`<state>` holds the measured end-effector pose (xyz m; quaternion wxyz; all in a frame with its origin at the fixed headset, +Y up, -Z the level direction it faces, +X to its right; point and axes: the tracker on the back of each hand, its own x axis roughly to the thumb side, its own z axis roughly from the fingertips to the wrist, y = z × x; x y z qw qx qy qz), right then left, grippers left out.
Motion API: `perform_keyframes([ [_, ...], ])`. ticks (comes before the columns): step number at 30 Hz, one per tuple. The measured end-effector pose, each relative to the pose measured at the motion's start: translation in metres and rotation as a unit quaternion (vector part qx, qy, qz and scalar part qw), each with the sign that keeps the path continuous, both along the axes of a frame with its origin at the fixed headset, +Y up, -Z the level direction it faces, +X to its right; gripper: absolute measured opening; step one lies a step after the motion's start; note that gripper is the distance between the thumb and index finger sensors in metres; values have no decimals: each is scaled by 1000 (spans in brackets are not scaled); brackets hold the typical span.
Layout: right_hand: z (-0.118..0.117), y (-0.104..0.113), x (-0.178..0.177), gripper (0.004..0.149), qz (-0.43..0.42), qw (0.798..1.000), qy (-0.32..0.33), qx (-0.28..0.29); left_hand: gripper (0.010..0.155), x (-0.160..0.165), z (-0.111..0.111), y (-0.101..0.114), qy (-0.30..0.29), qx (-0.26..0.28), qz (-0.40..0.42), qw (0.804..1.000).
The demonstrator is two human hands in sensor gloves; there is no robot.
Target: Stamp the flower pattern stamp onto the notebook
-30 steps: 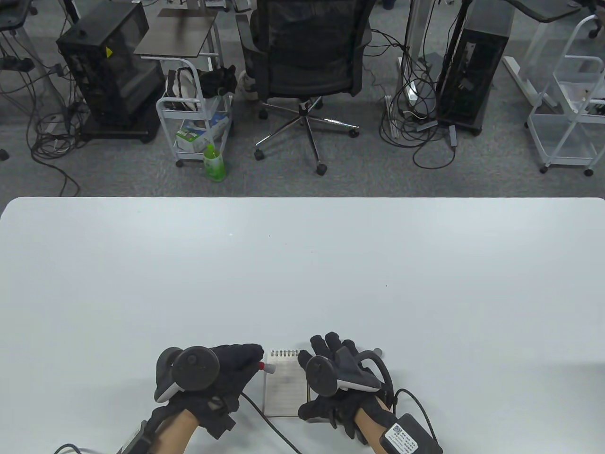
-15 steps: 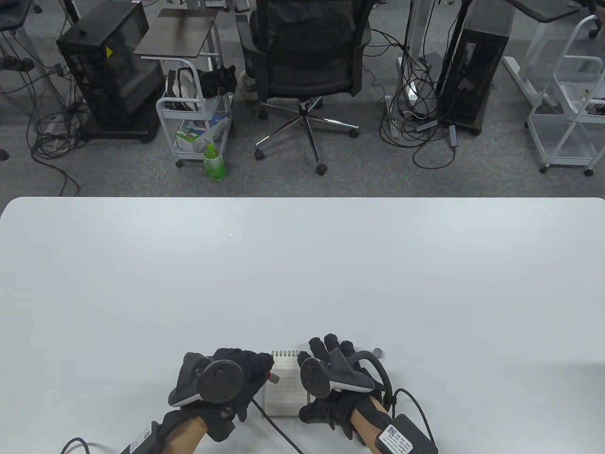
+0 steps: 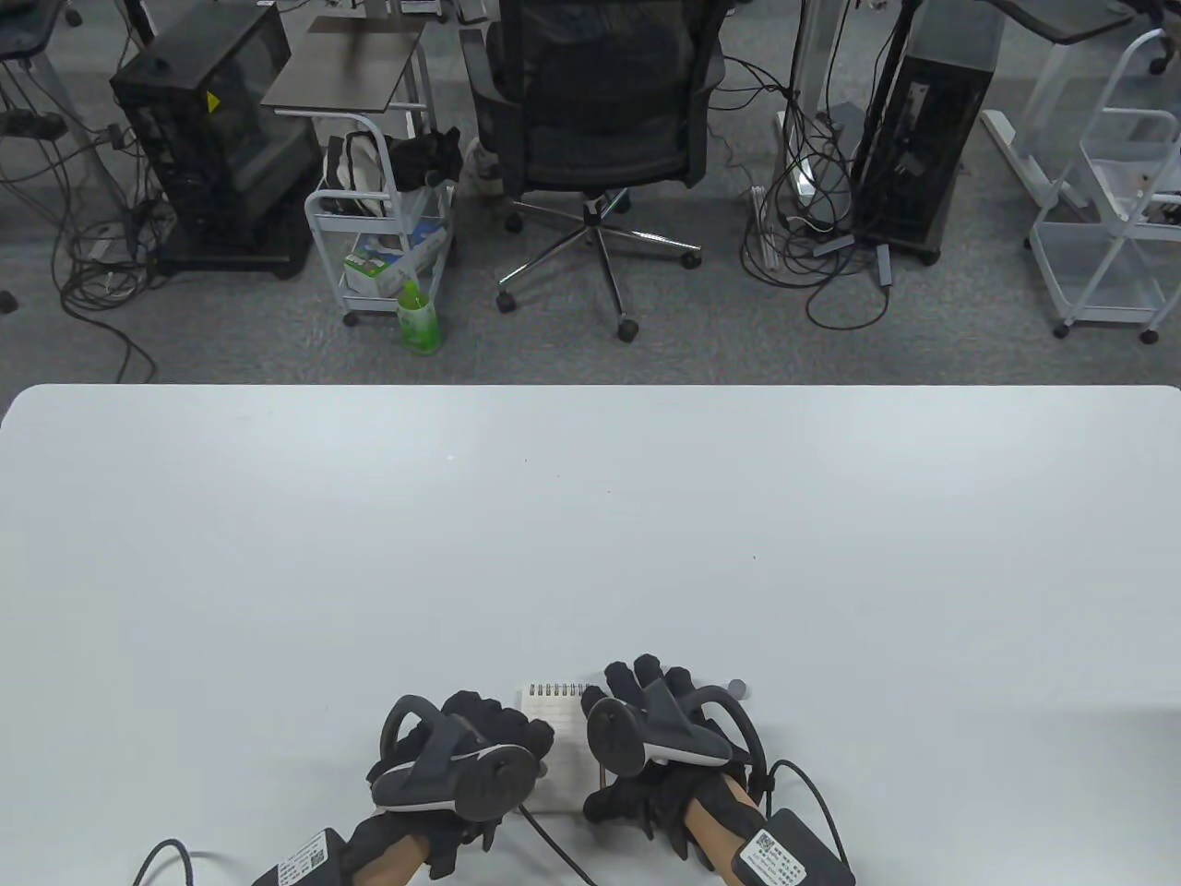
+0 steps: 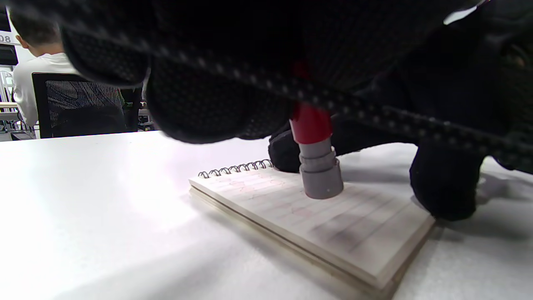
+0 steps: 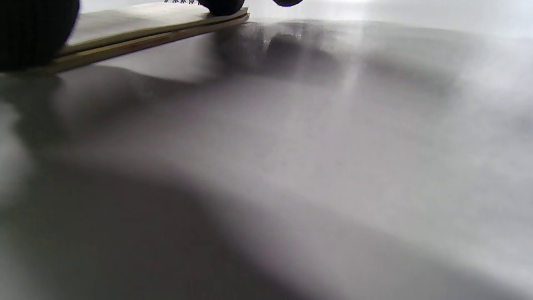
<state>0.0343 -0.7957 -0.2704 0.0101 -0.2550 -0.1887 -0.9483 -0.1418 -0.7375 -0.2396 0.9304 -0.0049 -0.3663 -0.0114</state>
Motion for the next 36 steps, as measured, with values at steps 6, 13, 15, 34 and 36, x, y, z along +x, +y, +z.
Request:
perform_keyframes([
  [6,0,0,0,103,0,1000,-4,-5,42,6,3,-4,-16,7,-37,999],
  [13,0,0,-1,102,2,1000,-5,-5,42,12,5,-8,-21,9,-57,998],
  [15,0,0,-1,102,2,1000,-5,-6,42,13,5,-8,-20,9,-61,998],
  [34,0,-1,0,102,-9,1000,-9,-20,43,25,3,-11,-25,-1,-77,997],
  [36,0,-1,0,102,-10,1000,-9,-21,43,26,2,-12,-26,-4,-75,997],
])
